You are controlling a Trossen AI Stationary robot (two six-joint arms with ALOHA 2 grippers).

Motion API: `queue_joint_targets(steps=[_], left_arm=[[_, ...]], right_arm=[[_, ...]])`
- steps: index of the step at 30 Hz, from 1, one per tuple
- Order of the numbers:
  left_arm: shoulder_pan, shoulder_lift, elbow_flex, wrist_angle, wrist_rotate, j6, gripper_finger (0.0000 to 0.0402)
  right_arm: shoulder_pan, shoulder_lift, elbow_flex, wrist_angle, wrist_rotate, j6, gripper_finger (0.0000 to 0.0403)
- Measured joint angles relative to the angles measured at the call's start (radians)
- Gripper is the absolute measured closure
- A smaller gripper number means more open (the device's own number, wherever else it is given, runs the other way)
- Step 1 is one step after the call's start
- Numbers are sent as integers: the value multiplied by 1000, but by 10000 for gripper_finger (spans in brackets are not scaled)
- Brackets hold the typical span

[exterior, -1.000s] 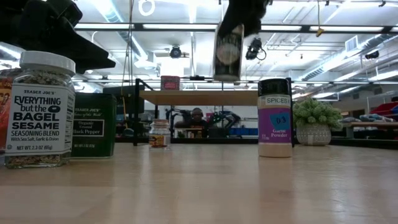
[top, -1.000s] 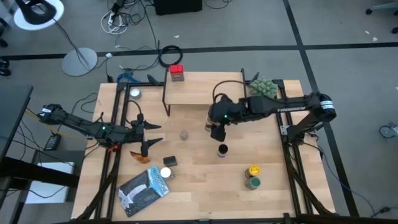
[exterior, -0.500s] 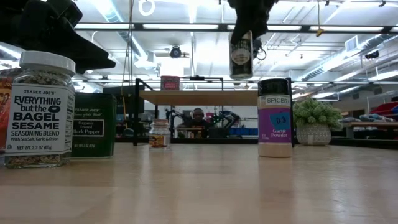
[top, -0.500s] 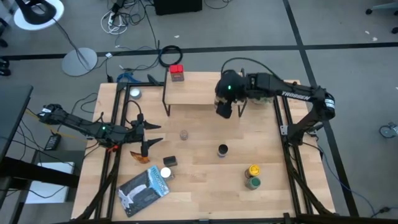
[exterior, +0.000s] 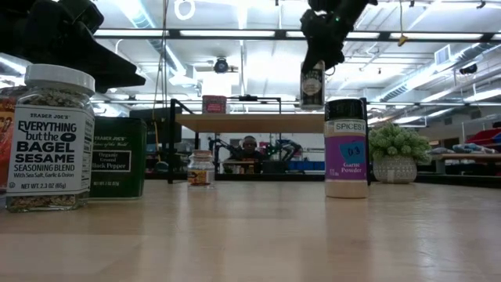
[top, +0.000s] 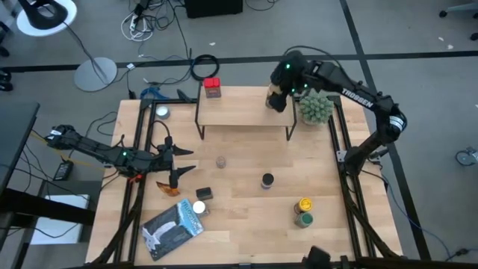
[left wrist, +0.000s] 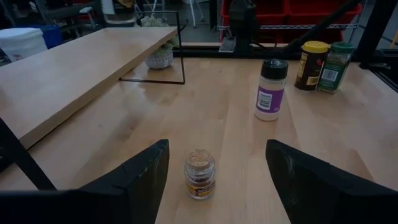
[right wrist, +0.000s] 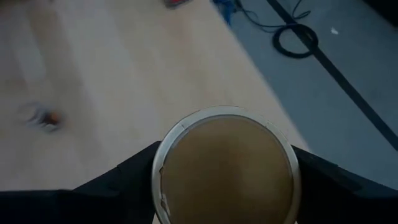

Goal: Shelf spices
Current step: Put the gold seasoning bottle on the shelf

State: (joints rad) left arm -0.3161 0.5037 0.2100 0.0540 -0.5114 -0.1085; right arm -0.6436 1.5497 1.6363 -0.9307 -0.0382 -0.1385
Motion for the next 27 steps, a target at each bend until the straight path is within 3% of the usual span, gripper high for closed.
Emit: queue_joint_targets(steps=[10,14,27], left_arm=[[0,0,0,0,0,28,129],[0,0,0,0,-10,30,129],[0,0,0,-1,-13,58,129]], right_arm=[[-164,30,0,53,-122,-73,119],[-179,65,0,52,-162,-105,119],[-182,79,0,-13,-151,-188,119]])
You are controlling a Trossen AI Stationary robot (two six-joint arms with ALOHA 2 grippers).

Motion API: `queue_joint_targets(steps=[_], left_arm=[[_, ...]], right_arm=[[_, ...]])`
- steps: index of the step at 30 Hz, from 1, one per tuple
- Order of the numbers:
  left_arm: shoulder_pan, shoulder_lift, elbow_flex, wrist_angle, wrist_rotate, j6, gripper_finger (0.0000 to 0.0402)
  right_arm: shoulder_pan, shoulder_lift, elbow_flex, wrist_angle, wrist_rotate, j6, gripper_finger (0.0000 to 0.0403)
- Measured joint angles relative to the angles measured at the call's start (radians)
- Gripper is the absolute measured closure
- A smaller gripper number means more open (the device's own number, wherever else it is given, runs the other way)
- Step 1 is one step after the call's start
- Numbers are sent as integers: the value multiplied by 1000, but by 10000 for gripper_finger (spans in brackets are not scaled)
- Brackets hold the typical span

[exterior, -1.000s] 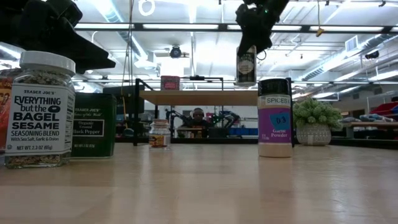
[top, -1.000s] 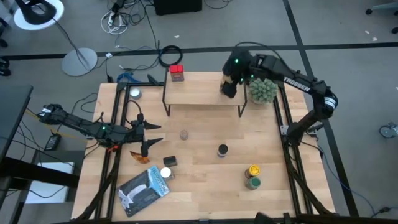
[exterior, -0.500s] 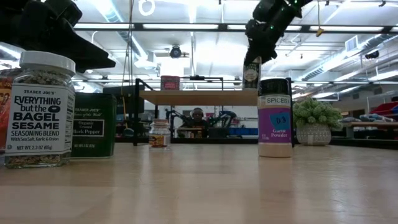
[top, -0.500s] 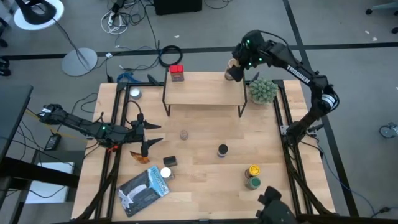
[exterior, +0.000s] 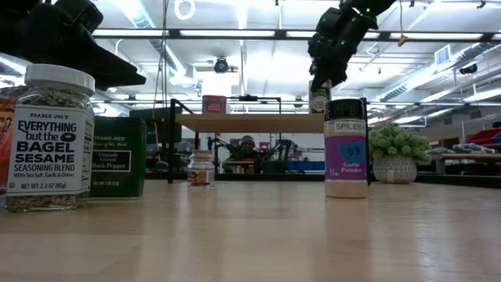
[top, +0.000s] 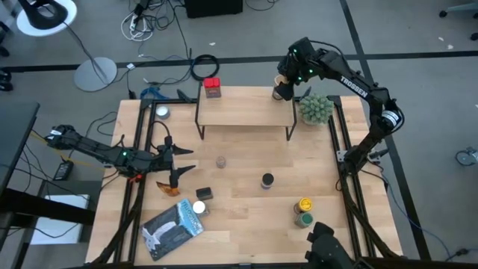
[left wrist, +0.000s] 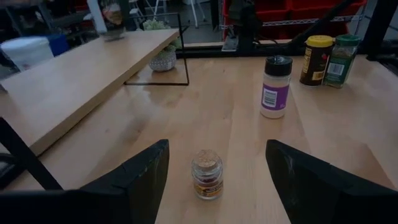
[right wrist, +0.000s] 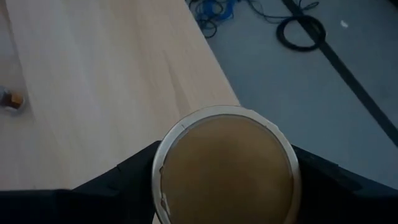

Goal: Shelf spices
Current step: Put the gold seasoning bottle on the shelf

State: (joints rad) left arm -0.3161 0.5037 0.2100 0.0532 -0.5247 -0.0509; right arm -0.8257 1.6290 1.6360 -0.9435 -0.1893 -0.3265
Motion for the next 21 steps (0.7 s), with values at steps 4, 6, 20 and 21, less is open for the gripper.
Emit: queue_joint_targets(steps=[4,6,20,21], left_arm=[[0,0,0,1,0,-2,129],[0,0,0,1,0,-3,129],[0,0,0,0,1,-5,129],[0,0,0,1,1,-5,129]], right_arm=[[0,0,0,4,9,-1,119],[0,0,0,3,10,-6,119],[6,0,0,14,-22,-9,109],[6,0,0,15,-24,-8,107]])
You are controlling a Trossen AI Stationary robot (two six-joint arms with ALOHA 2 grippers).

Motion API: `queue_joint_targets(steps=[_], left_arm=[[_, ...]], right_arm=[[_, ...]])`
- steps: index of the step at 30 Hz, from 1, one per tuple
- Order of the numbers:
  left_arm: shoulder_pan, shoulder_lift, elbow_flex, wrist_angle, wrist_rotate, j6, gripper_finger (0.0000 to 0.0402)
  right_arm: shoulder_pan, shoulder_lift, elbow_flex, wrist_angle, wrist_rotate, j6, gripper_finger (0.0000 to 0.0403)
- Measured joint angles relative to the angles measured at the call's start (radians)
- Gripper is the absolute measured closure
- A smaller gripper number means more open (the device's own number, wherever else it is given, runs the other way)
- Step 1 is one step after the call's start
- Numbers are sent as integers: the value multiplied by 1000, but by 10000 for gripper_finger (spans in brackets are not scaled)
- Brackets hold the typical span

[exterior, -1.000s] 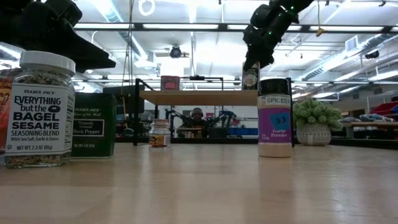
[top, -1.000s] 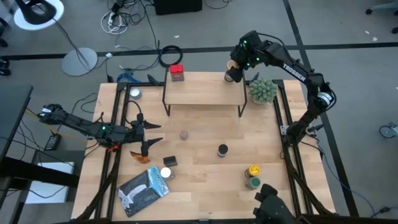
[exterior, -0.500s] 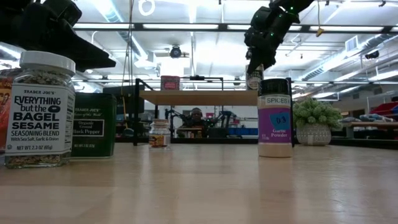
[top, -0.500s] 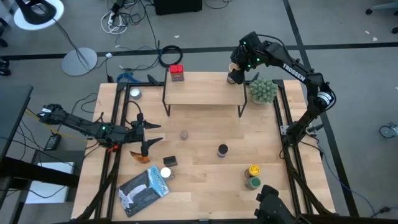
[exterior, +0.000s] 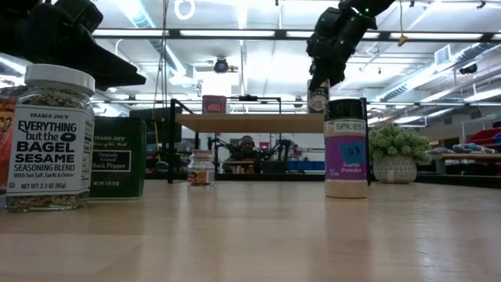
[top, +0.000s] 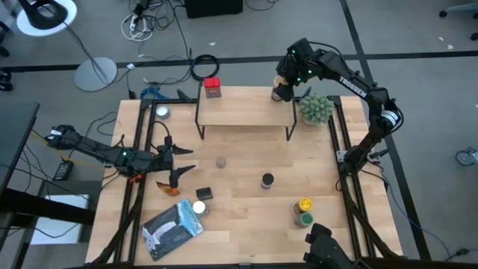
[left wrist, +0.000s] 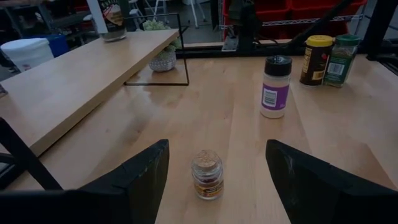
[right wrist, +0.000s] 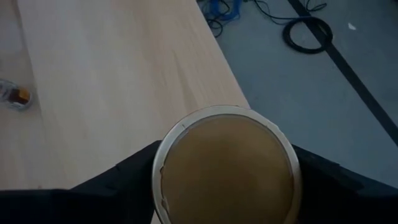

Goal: Shelf spices
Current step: Put the gold seasoning bottle on the shelf

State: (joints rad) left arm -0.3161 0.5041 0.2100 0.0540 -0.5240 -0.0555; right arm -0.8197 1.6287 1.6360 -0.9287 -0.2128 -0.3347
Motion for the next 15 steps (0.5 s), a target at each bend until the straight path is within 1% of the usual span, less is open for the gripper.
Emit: queue_joint_targets(steps=[8,15], left_arm=[[0,0,0,0,0,0,129],[0,0,0,0,1,0,129]], right_arm=[[-1,-1,0,3,-1,1,92],[0,-1,0,0,8,2,90]])
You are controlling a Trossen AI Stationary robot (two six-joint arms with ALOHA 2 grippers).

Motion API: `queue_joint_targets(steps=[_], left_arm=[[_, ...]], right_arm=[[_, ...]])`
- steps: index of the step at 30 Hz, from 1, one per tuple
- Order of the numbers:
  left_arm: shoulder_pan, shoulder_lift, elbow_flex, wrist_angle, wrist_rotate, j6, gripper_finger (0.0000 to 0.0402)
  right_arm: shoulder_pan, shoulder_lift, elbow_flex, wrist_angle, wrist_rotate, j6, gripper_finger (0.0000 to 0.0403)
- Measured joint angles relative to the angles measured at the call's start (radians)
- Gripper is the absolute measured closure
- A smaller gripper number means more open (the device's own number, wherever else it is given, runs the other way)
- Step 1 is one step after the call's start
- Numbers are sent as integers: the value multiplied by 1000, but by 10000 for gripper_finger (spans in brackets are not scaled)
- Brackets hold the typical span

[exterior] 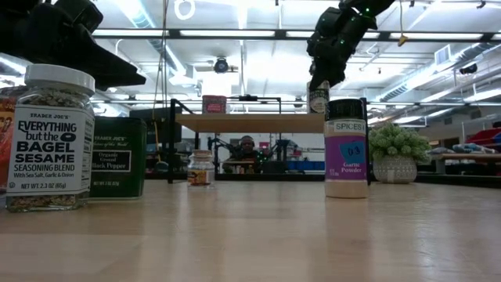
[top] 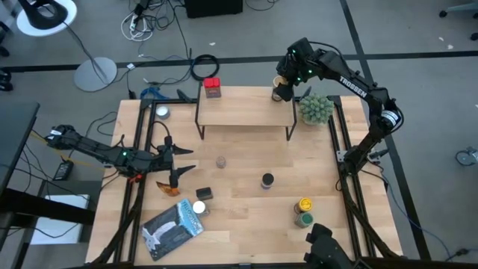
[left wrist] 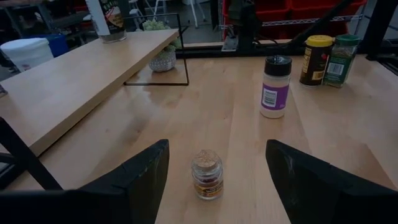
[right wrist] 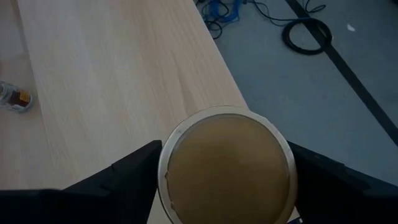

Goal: Shelf spices
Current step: Put the gold seasoning bottle on the shelf, then put the purple seasoning on the shelf

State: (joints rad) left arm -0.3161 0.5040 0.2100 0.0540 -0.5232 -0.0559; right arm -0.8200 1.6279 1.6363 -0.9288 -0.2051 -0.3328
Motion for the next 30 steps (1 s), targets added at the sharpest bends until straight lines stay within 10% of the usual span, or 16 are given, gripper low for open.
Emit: queue_joint_targets(steps=[30], left_arm=[[0,0,0,0,0,1,129]], right_arm=[[15,-242,0,-32,43,117,84]])
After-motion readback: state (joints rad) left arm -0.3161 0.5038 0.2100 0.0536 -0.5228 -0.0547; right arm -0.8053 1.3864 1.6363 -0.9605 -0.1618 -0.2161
